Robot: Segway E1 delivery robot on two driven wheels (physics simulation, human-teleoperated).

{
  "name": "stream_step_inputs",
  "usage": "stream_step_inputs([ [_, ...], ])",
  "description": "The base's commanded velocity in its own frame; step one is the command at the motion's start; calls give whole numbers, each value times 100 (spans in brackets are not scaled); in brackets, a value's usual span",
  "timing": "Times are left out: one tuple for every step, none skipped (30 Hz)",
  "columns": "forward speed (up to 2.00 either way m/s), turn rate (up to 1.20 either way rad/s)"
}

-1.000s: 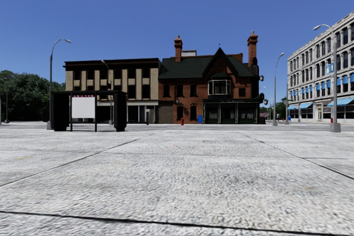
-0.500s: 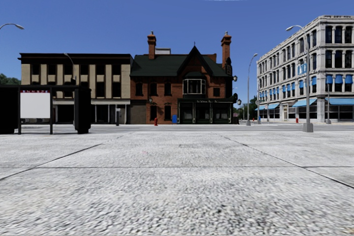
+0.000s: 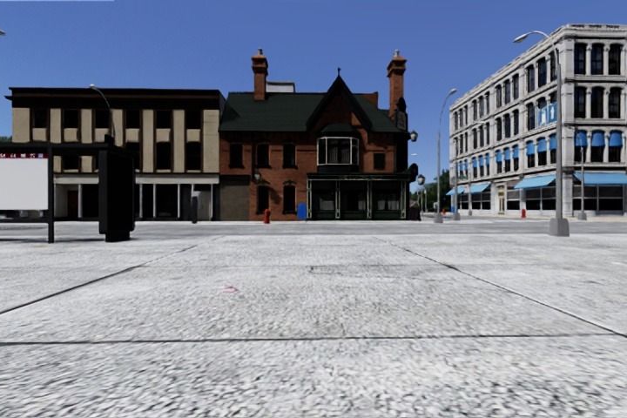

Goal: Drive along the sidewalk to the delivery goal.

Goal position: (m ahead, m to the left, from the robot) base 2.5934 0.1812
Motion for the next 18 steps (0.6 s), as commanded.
stream_step_inputs([
  [200,0],
  [200,0],
  [200,0],
  [200,0],
  [200,0],
  [200,0],
  [200,0],
  [200,0],
  [200,0],
  [200,16],
  [200,16],
  [200,36],
  [200,54],
  [200,54],
  [200,61],
  [200,63],
  [200,62],
  [200,62],
])
